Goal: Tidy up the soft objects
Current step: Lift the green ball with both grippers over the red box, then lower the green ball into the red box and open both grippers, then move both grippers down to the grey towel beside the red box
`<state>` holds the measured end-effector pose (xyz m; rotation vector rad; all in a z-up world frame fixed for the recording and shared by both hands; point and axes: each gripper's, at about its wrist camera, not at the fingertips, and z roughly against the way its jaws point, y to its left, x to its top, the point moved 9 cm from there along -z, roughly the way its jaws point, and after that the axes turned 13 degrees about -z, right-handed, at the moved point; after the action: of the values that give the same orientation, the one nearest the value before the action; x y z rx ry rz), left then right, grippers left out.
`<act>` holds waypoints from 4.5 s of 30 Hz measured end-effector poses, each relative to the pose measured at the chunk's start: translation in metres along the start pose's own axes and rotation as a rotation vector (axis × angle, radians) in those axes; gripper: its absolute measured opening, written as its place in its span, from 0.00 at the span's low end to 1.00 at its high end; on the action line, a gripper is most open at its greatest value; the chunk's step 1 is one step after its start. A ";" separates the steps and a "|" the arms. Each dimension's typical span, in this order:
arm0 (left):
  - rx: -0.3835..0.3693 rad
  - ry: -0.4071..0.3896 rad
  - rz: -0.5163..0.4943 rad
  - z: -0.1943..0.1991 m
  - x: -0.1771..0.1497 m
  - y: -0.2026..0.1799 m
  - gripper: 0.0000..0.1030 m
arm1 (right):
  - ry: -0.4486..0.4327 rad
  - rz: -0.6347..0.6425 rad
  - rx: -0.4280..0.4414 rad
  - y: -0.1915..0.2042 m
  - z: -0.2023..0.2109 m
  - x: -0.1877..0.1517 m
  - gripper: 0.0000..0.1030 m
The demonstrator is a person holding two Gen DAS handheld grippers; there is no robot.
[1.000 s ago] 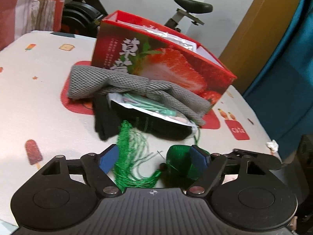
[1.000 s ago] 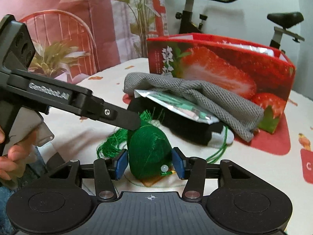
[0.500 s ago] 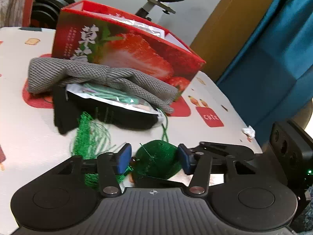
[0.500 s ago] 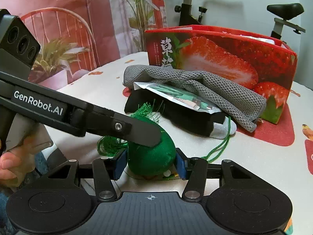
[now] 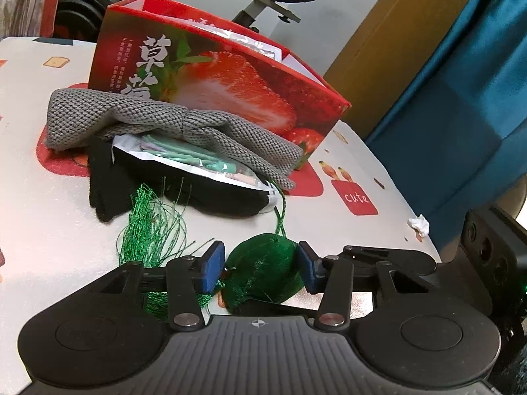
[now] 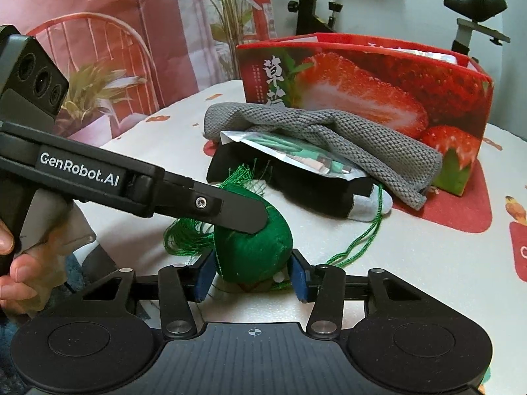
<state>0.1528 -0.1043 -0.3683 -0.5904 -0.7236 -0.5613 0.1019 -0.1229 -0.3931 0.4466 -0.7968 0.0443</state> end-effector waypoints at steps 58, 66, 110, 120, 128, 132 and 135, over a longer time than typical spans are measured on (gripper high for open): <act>0.086 -0.168 0.026 0.001 0.229 0.117 0.42 | -0.116 -0.016 0.118 -0.011 -0.087 0.270 0.43; 0.137 -0.118 0.018 -0.021 0.217 0.125 0.44 | -0.126 -0.113 0.044 -0.040 -0.088 0.264 0.55; 0.611 -0.189 -0.187 0.100 0.160 0.064 1.00 | -0.471 -0.303 -0.116 -0.061 0.074 0.158 1.00; 0.618 -0.111 -0.111 0.093 0.084 0.057 1.00 | -0.434 -0.323 -0.137 -0.056 0.062 0.110 1.00; 0.630 -0.068 -0.082 0.084 0.060 0.069 1.00 | -0.400 -0.242 -0.191 -0.052 0.042 0.080 1.00; 0.616 -0.070 -0.053 0.081 0.058 0.078 1.00 | -0.342 -0.328 -0.168 -0.062 0.027 0.074 0.99; 0.615 -0.067 -0.049 0.077 0.058 0.081 0.98 | -0.309 -0.367 -0.149 -0.069 0.017 0.071 0.93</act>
<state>0.2070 -0.0117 -0.3028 -0.0192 -0.9241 -0.3365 0.1541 -0.2017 -0.3589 0.4581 -1.0012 -0.4320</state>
